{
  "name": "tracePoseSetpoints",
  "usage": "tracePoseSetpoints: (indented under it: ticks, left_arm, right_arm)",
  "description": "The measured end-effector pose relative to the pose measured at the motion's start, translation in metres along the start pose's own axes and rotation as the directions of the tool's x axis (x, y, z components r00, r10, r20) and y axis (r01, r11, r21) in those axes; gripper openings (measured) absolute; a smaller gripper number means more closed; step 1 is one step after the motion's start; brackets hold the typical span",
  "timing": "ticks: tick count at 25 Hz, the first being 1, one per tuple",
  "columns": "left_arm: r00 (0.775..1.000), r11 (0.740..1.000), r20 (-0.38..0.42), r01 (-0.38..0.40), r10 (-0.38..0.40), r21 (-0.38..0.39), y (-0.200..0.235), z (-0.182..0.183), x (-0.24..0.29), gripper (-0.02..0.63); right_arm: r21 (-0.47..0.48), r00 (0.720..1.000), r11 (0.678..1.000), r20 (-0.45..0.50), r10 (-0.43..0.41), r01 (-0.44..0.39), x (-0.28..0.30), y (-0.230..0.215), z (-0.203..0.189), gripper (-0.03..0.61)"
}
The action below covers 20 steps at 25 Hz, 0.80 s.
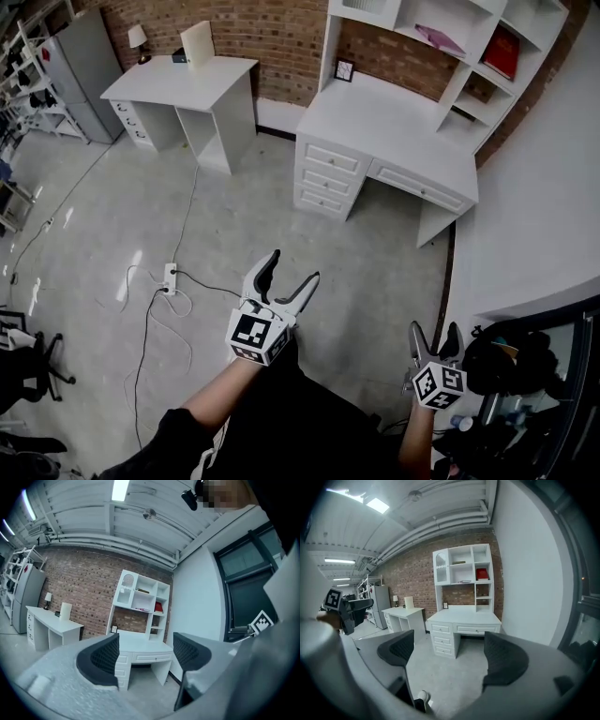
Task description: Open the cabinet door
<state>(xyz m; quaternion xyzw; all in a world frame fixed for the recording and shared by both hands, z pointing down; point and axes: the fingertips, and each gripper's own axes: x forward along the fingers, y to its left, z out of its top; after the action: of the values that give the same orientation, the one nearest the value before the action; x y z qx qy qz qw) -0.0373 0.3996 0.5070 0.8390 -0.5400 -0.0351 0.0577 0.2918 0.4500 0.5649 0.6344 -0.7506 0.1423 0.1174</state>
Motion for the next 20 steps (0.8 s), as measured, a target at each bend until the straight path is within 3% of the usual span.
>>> tracePoseSetpoints:
  ticks: [6,9,13,20]
  left_arm:
    - [0.999,0.999,-0.046,-0.009,0.01,0.031,0.068,0.003,0.061,0.354]
    - [0.997,1.0,-0.08,0.016,-0.014,0.019,0.09,0.004,0.086,0.354]
    - [0.997,1.0,-0.068,0.023,-0.023,-0.013,0.122,0.016,0.115,0.354]
    - [0.997,1.0,-0.07,0.022,-0.023,-0.016,0.177,0.03,0.155,0.354]
  right_arm:
    - [-0.057,0.996,0.997,-0.075,0.047,-0.051,0.095,0.035,0.028,0.463]
    - [-0.048,0.997,0.998,-0.06,0.046,-0.049,0.138,0.043,0.06,0.463]
    - [-0.044,0.998,0.998,-0.034,0.045,-0.047,0.18,0.056,0.098,0.463]
    - [0.016,1.0,1.0,-0.025,0.018,-0.017,0.24,0.089,0.109,0.462]
